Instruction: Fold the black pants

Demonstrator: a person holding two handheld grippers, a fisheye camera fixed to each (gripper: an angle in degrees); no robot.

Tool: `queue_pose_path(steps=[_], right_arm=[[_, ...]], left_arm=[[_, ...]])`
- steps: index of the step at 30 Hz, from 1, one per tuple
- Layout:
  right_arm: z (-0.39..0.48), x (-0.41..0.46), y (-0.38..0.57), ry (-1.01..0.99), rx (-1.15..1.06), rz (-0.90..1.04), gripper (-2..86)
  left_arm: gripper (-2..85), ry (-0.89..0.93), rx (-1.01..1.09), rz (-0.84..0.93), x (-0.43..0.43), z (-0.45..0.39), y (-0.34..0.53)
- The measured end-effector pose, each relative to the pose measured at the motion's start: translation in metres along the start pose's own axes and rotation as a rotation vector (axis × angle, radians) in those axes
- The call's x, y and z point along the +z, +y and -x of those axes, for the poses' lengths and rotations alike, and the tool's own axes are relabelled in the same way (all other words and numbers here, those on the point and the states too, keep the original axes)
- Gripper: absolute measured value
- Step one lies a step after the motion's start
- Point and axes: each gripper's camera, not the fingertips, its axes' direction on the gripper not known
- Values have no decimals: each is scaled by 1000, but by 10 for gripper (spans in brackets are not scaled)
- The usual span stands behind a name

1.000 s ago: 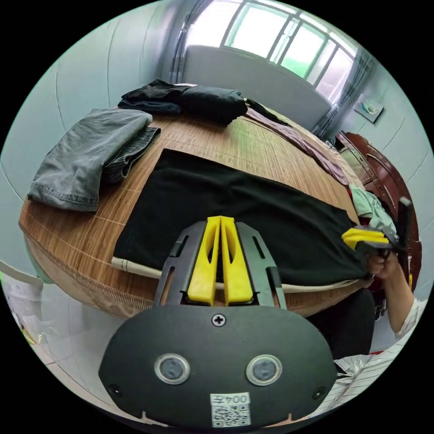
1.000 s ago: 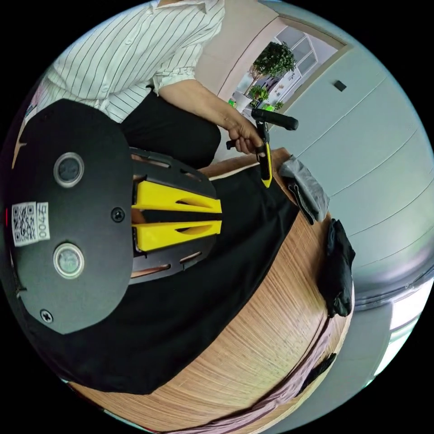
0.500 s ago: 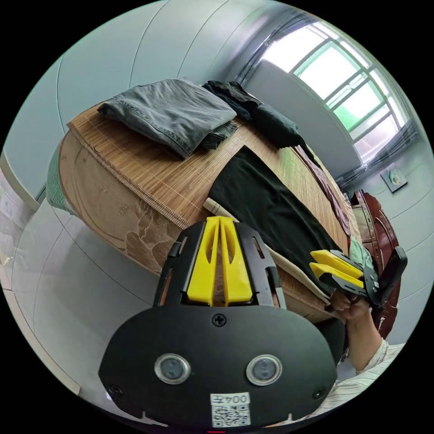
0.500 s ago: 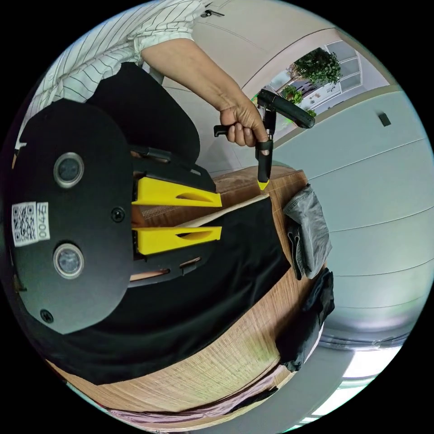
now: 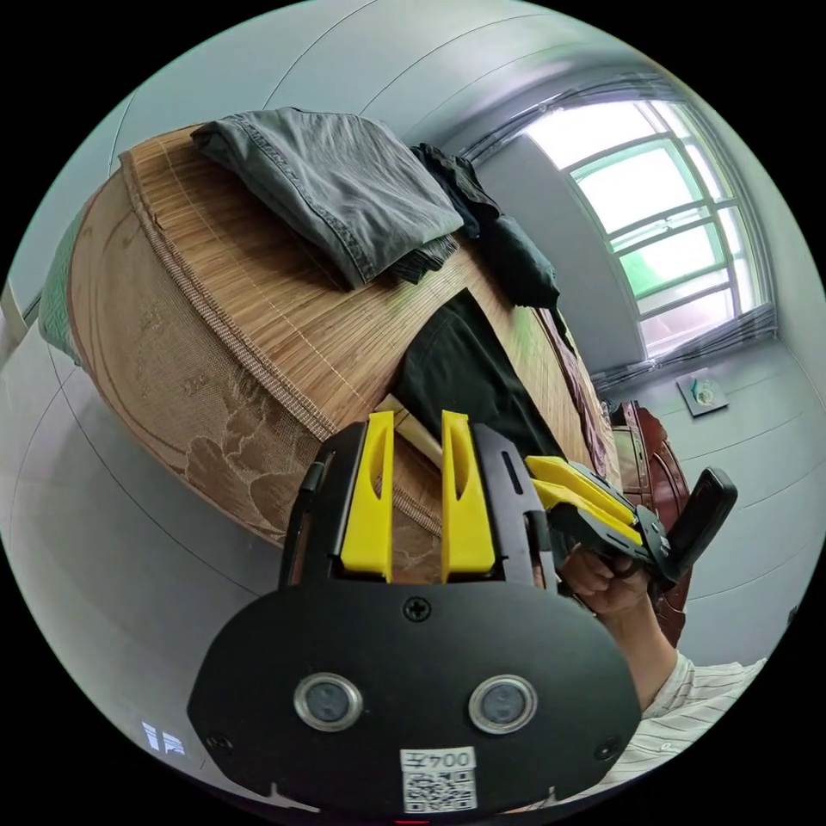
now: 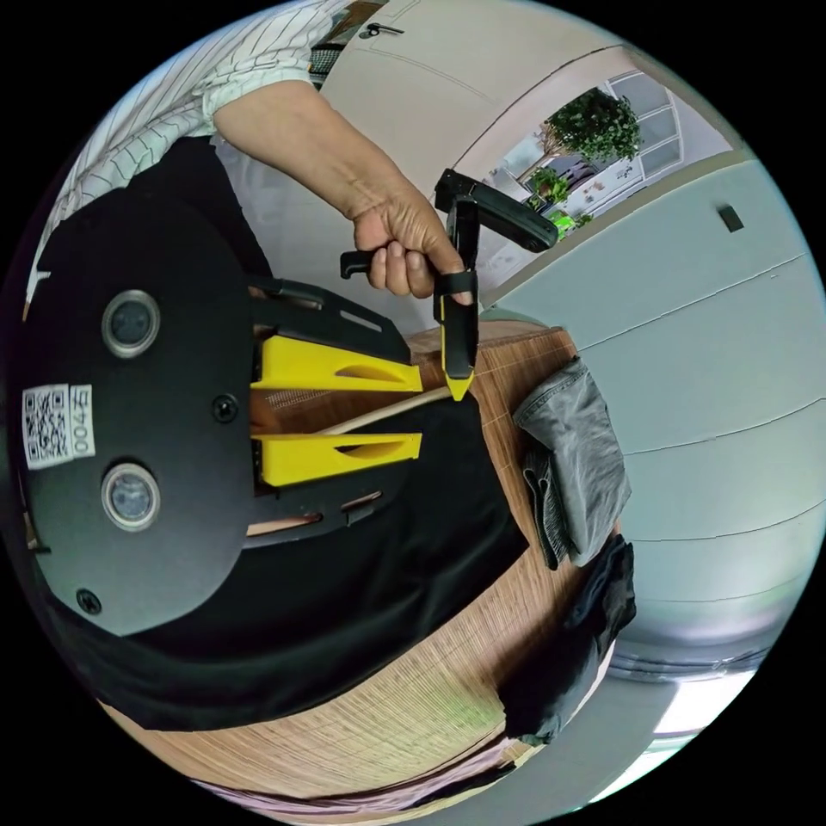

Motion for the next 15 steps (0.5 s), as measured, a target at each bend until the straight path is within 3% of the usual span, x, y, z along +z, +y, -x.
queue_pose_path(steps=[9, 15], right_arm=[[-4, -2, -15, -74, 84, -18, 86], [51, 36, -42, 81, -161, 102, 111]], left_arm=[[4, -118, 164, -125, -28, -30, 12], [1, -105, 171, -115, -41, -26, 2]])
